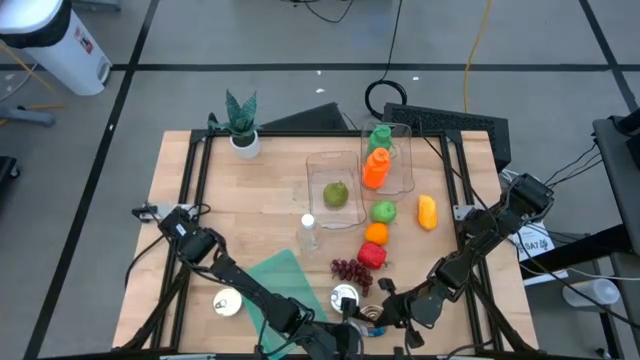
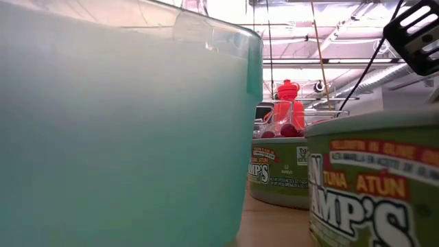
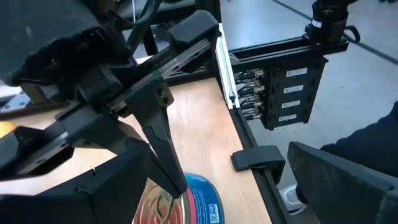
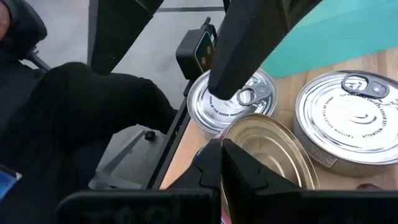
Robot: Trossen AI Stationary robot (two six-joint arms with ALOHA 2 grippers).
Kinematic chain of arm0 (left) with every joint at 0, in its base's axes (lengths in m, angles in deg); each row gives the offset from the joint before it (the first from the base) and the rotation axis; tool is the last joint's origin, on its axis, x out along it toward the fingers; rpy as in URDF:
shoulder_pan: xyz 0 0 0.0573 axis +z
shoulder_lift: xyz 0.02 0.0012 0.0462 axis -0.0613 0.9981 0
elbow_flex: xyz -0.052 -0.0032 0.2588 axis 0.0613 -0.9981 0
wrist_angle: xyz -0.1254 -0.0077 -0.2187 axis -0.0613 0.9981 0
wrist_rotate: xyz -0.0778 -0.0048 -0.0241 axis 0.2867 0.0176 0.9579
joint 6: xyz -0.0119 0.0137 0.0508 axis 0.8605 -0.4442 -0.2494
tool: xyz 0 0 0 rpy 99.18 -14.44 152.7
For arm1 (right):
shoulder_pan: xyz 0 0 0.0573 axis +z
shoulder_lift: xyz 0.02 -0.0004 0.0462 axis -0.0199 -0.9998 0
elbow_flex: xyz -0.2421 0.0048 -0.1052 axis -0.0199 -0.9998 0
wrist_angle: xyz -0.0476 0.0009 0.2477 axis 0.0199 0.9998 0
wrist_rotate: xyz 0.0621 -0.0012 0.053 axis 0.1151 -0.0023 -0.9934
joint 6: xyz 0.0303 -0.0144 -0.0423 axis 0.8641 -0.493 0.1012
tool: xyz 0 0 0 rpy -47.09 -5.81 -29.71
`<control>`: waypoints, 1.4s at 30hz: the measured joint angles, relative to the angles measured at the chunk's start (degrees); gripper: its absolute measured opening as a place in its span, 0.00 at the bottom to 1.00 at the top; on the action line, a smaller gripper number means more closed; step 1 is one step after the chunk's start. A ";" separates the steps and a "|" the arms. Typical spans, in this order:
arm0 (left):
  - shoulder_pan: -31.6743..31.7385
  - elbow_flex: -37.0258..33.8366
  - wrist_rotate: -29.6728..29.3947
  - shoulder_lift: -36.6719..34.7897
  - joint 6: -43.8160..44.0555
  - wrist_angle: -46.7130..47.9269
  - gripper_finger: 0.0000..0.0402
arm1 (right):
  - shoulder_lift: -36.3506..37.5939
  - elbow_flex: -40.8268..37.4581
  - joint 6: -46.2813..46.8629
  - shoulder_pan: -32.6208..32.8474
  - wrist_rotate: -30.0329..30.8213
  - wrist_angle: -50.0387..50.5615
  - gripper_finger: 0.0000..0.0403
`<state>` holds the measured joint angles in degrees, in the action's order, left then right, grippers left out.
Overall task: Pick & Place Food Item
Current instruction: Put the right blue tuna can into the green bin
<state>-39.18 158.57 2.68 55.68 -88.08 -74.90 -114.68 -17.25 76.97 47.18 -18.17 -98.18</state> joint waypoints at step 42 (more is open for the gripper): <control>-1.16 0.00 -8.25 0.39 12.39 4.97 0.99 | 27.25 -2.73 -20.59 18.98 28.36 10.08 0.00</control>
<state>-40.34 158.57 -5.58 56.07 -75.69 -69.94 -87.43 -19.98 56.38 66.17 10.19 -88.10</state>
